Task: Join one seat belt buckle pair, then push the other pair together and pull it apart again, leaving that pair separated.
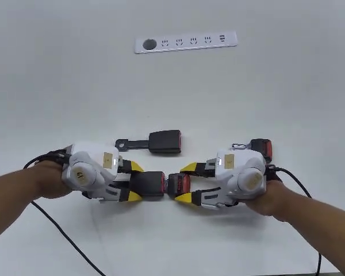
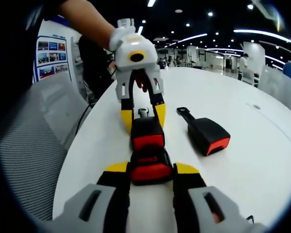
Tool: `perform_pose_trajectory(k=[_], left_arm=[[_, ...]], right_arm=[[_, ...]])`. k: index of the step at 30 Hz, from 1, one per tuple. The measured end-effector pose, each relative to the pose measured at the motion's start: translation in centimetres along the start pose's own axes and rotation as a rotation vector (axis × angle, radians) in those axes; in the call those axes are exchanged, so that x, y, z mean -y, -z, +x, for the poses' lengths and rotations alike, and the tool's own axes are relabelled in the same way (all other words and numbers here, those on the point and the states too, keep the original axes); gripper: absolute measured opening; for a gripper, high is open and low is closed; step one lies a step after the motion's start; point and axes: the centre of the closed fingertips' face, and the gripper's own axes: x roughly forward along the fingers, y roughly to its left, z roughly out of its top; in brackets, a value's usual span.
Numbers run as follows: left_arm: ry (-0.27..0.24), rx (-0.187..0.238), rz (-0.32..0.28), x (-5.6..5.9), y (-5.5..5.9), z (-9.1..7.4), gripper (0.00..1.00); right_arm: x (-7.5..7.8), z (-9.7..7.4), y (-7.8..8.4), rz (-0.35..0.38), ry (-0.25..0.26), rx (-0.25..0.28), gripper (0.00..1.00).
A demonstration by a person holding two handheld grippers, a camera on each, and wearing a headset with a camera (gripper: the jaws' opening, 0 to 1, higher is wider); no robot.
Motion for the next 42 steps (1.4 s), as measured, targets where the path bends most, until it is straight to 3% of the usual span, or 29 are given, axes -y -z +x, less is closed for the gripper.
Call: perform_pose_trajectory(k=[30,34,36,39,42], left_arm=[[0.021,0.007,-0.002,-0.01,-0.07,0.06,0.32],[0.024,-0.007,-0.027,-0.05,-0.03,0.07,0.33],[0.029,-0.048,0.015,0.01,0.01,0.10,0.33],[0.038,-0.065,0.023,0.03,-0.15,0.29,0.34],[0.023,-0.081,-0.048,-0.01,-0.33,0.29,0.34]], right_arm=[[0.01,-0.12,0.06,0.010,-0.005,0.007,0.34],[0.01,-0.06,0.07,0.016,-0.006,0.004,0.35],[0.04,-0.03,0.06,0.034,-0.011,0.000,0.35],[-0.14,0.00,0.04,0.020,-0.013,-0.021,0.36],[0.17,-0.31,0.07,-0.050,0.009,-0.063,0.37]])
